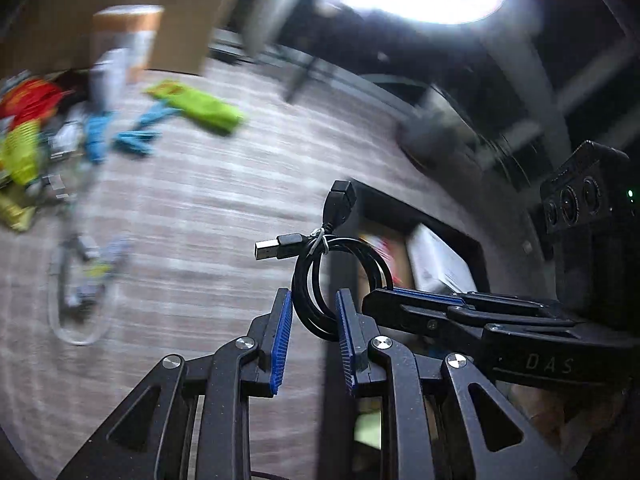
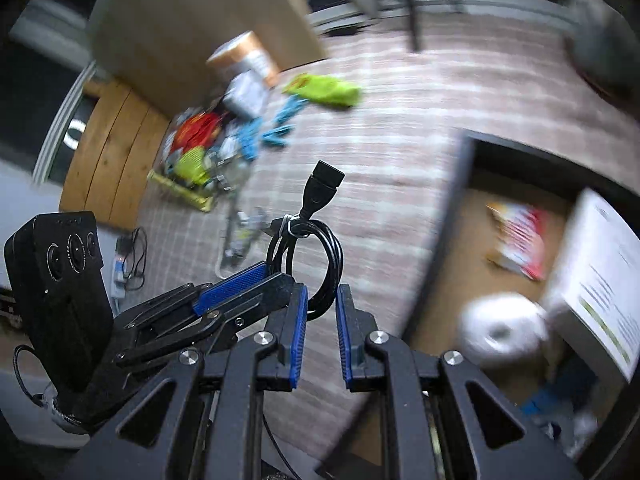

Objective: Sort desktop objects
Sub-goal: 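Carry the black cable over the tray and open both grippers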

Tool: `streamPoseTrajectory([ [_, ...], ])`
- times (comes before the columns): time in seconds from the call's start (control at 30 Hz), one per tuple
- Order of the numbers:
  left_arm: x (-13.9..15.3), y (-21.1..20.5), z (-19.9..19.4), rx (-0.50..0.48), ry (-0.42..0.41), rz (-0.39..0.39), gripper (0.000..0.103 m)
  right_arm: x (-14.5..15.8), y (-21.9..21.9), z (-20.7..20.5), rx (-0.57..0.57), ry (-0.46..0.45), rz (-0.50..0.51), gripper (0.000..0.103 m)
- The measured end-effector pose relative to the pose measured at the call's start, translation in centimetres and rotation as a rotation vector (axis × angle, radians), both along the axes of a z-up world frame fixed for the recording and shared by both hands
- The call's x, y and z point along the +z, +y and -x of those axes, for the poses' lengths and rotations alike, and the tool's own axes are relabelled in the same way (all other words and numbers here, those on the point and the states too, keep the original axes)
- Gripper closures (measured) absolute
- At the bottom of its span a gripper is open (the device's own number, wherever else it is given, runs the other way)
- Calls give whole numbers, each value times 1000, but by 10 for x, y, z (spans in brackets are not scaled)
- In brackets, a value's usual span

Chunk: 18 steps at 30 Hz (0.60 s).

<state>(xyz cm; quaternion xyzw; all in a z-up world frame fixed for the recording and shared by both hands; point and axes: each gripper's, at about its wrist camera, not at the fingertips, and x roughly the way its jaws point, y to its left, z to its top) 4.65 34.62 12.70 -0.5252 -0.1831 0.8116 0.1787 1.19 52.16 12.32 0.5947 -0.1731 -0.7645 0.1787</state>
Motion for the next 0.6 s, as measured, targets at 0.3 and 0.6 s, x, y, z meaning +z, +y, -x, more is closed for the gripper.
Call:
streamPoseTrajectory([
  [0.3,0,106,-21,-269,-23,-1,83,-6,94,-66,-204,-36,-31,88],
  [0.6,2,162,-46,-421,-30,21,83,-8,144,-107,-313,-49,-31,88],
])
